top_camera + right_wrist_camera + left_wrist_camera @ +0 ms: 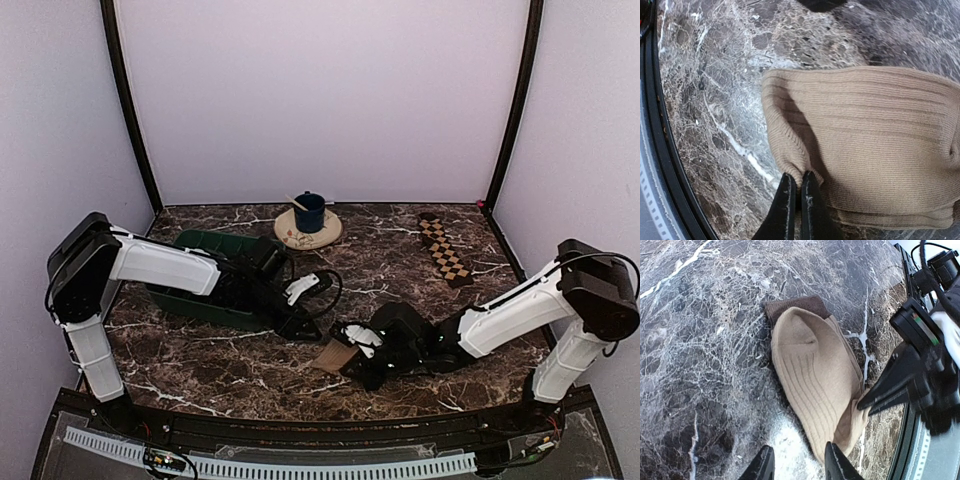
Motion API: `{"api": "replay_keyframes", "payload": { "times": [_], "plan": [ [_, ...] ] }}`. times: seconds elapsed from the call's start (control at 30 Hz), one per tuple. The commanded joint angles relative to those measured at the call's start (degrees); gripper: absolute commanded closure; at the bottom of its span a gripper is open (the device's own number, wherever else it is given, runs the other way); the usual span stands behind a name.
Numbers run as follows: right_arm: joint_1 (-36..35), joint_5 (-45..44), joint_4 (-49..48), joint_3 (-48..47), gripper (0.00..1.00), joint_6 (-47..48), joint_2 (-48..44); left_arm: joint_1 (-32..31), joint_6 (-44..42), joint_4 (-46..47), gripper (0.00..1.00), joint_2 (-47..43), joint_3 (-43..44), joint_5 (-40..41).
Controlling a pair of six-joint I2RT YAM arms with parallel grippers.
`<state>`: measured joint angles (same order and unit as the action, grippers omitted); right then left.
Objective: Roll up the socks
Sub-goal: Roll the sock at the center of the board.
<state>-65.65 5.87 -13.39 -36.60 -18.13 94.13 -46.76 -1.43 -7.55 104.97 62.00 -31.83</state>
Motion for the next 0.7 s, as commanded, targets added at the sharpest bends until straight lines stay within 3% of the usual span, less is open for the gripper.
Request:
{"api": "replay_keyframes", "payload": {
  "times": [0.0, 0.67],
  "plan": [
    [2.3, 4.7, -1.6, 3.4, 1.0, -5.4, -2.1, -0.4, 0.8, 3.8, 0.63, -3.7, -2.6, 0.1],
    [9.7, 18.6, -19.0, 13.6, 1.0, -23.4, -4.3, -10.5, -9.3, 8.8, 0.63, -10.4, -8.0, 8.2]
  ]
}}
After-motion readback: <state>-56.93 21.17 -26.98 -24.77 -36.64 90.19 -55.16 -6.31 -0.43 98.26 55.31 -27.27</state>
